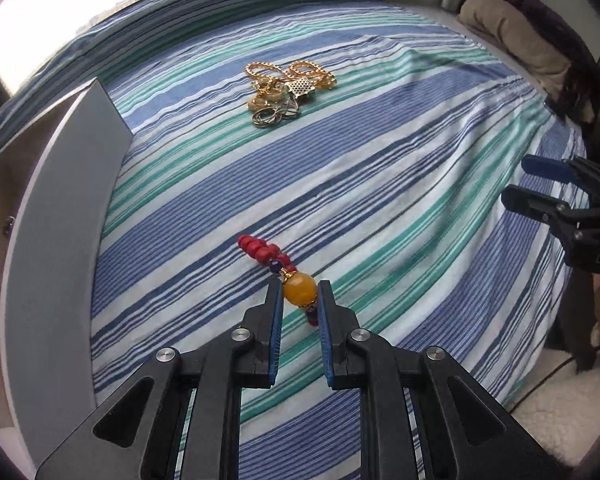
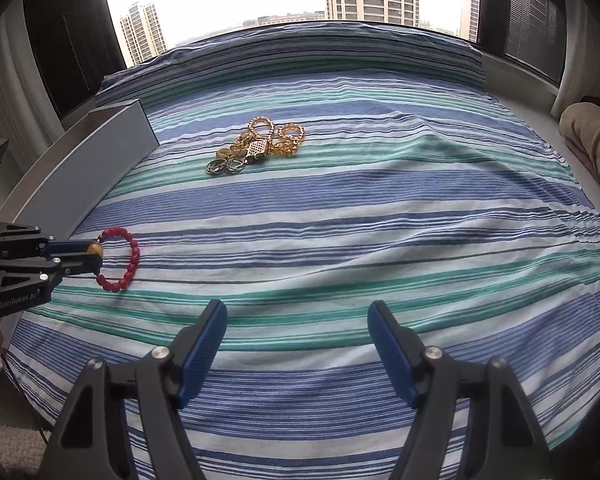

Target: Organize jewelry

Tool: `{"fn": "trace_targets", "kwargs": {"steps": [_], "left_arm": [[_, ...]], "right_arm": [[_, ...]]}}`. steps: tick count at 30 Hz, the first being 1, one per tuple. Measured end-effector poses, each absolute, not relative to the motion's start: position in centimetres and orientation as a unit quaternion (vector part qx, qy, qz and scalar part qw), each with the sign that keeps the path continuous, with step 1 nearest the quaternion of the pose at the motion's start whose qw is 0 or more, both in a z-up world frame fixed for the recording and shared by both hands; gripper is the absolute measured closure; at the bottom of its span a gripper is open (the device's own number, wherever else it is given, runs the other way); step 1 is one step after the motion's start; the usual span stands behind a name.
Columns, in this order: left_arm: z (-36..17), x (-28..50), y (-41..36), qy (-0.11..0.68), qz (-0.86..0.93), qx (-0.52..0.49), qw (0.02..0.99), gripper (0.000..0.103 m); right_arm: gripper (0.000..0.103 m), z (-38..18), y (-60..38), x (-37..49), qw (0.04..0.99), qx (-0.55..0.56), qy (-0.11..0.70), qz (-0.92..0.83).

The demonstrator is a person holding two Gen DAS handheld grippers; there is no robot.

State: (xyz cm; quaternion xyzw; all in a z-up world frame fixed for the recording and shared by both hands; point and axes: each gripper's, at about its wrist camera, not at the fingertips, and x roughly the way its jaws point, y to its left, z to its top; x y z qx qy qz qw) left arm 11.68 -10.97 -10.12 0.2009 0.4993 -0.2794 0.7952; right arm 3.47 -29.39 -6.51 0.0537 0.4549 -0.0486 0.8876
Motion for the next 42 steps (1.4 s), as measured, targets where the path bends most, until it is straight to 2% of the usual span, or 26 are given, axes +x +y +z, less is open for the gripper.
{"fn": "trace_targets", "kwargs": {"steps": [7,10,11,13,15,16,27,42], "left_arm": [[-11.8,9.8,-12.1,0.501,-0.29,0.202,0.79,0.087],[-12.3,9.8,-12.4,0.506,-0.285,0.2,0.789,0.083],[-12.4,9.7,-12.4,0.507,-0.282,0.199,0.789,0.078],[-12.3,9.5,-12.2,0.505,-0.274,0.198,0.794,0.047],[-11.9,9.3,-11.7,0.499,-0.27,0.191,0.801,0.032],[-11.7,9.1,-11.5,0.497,-0.271,0.185,0.803,0.03],[-9.4,8.9,-7.1,0.501,-0.239,0.124,0.823,0.02],[-8.2,9.1,-1.9,0.499,-0.172,0.069,0.846,0.018]], "right_arm": [[0.029,-6.5,-29.3,3.4,0.885,0.043,0.46,-0.054],[0.029,-6.3,-29.0,3.3,0.885,0.04,0.46,-0.055],[0.029,-6.3,-28.9,3.4,0.885,0.039,0.46,-0.055],[0.029,-6.1,-28.6,3.4,0.886,0.037,0.46,-0.053],[0.029,-6.0,-28.3,3.5,0.886,0.033,0.46,-0.051],[0.029,-6.0,-28.1,3.5,0.886,0.032,0.46,-0.05],[0.029,-6.1,-26.1,3.9,0.882,0.016,0.469,-0.037],[0.029,-5.9,-26.2,5.2,0.877,0.031,0.48,-0.005]]}}
